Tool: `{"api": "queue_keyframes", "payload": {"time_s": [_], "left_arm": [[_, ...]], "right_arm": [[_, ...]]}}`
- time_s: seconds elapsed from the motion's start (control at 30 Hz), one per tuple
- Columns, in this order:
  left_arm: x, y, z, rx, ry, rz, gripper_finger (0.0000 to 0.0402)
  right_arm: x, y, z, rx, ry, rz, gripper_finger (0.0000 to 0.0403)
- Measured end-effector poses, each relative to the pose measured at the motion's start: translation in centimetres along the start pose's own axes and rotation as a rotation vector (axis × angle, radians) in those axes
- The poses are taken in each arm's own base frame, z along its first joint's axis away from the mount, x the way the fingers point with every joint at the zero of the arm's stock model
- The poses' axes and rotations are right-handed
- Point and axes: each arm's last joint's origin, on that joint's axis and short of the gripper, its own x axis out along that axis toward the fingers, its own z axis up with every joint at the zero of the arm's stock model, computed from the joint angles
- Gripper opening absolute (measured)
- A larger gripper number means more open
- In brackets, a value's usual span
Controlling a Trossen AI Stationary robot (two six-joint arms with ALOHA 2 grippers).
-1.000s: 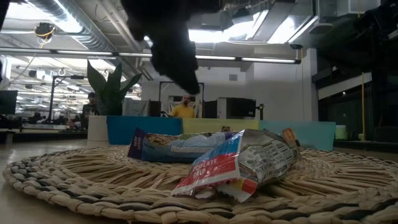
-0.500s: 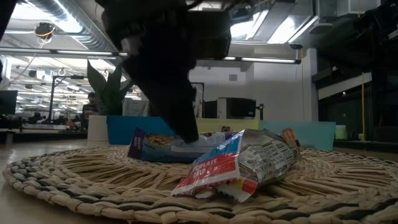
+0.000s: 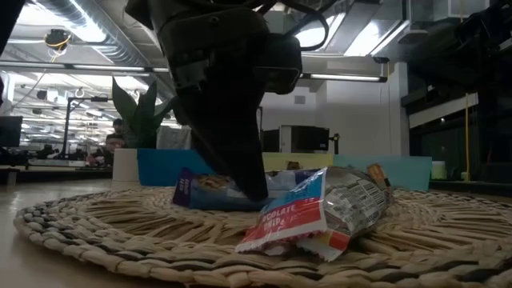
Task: Pick and place Granola Bars by type
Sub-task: Put the blue granola bar into the blue bin
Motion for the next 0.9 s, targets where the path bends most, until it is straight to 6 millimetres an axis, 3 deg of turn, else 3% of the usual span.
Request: {"api": "queue_keyframes", "payload": {"time_s": [0.4, 0.9], "left_arm": [[0.1, 0.1, 0.0, -0.025, -0.001, 0.002, 0.0148], [-0.9, -0.2, 0.4, -0.027, 0.031, -0.026, 0.0058]], "right_arm": [[0.0, 0.0, 0.0, 0.0, 0.001, 0.0, 0.0049], [0.0, 0.0, 0.0, 0.0, 0.0, 0.0, 0.0049]]}}
